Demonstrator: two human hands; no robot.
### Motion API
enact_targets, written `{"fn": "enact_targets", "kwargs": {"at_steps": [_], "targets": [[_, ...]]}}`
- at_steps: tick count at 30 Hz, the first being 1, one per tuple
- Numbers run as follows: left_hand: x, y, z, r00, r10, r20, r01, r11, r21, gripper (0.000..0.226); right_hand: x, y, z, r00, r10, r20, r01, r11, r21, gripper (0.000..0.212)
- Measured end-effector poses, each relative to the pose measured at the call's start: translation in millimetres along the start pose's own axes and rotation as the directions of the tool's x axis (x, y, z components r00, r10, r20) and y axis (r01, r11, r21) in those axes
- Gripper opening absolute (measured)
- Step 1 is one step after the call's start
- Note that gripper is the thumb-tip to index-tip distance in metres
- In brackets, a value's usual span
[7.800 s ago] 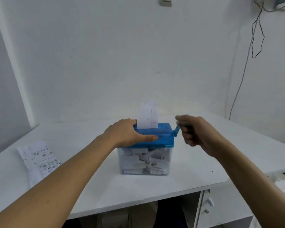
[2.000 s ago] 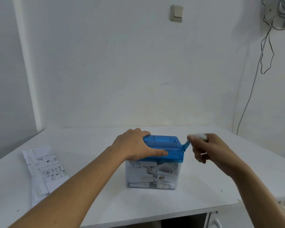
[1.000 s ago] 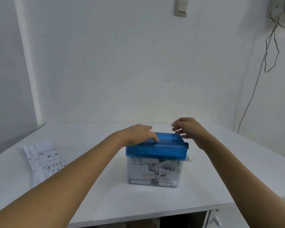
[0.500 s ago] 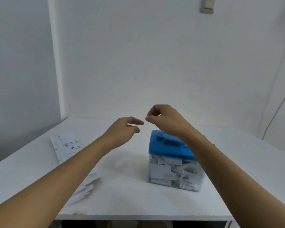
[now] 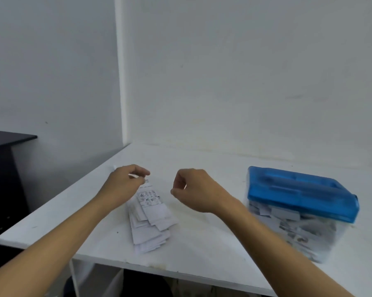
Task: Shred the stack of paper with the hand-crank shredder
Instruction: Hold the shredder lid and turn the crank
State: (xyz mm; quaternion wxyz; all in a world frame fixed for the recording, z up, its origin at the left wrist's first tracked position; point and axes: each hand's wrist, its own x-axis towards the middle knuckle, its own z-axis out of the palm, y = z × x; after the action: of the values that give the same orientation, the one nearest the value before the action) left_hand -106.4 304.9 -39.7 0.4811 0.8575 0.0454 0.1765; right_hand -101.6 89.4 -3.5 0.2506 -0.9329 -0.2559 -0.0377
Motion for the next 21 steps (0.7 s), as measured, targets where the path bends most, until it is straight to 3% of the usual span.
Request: {"fn": "enact_targets", "kwargs": {"at_steps": [8, 12, 16, 21], "targets": [[-13, -64, 8, 0.999, 0.043, -0.018, -0.037, 0.969, 0.244, 0.026, 26, -3, 73, 0.977, 0.204, 0.062, -0.202, 0.979, -0.037, 0.064], [-14, -64, 14, 0.997, 0.08, 0.017, -0.081, 0.926, 0.37, 0.027, 28, -2, 84, 0.972, 0.229, 0.06, -0.228, 0.973, -0.027, 0.061], [-15, -66, 13, 0.997, 0.07, 0.021, -0.073, 0.921, 0.384, 0.03, 34, 4, 83, 0.967, 0.252, 0.026, -0.253, 0.966, 0.051, 0.049], [-14, -66, 12, 0.998, 0.065, 0.025, -0.07, 0.905, 0.419, 0.03, 35, 4, 87, 0.966, 0.256, -0.027, -0.253, 0.963, 0.097, 0.052]]}}
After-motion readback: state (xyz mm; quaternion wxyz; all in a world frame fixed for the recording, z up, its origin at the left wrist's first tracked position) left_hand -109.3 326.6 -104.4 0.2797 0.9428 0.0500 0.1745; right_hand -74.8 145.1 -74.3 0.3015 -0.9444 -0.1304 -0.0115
